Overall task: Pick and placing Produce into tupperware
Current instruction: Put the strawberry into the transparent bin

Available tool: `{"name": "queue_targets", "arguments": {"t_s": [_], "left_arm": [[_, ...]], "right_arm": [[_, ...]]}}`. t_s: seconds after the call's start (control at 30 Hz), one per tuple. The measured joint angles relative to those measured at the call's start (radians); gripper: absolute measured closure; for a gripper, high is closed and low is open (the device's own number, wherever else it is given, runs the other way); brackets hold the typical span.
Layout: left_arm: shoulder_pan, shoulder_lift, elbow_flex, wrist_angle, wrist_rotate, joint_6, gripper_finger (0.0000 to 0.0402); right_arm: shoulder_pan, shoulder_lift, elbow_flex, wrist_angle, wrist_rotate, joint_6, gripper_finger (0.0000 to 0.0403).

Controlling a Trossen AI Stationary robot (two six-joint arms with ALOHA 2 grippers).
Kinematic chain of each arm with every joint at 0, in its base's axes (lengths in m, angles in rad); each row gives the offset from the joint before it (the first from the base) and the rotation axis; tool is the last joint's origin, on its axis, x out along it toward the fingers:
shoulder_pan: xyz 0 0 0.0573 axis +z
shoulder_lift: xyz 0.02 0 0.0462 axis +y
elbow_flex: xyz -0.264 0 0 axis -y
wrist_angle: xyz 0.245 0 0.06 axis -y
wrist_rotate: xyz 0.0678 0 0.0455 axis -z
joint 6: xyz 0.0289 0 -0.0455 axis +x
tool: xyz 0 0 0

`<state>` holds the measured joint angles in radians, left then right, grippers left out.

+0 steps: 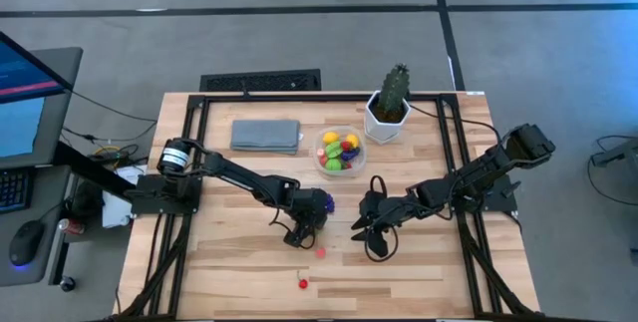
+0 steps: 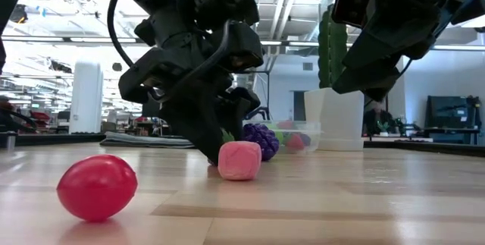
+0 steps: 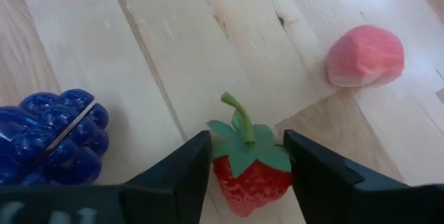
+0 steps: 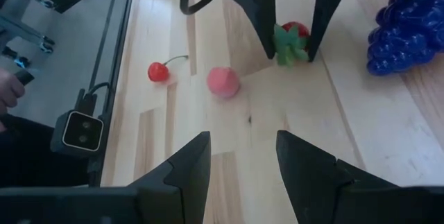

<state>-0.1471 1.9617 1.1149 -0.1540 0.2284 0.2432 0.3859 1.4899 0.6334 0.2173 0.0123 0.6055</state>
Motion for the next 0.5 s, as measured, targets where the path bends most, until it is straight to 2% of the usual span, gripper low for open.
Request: {"name": "queue_targets", "arguments": {"t_s": [0.23,0.5], "left_arm": [[0.002,0.0,0.0,-0.007,0.002,-0.006,0.0272],[0.024,-0.023,0.016,-0.041,-0.009,-0.027,0.0253]], "right_arm": [[0.0,0.0,0.0,0.0,0.013,-0.001,0.0216],[0.0,0.0,0.0,-0.002,0.015,-0.001,0.0216]]}}
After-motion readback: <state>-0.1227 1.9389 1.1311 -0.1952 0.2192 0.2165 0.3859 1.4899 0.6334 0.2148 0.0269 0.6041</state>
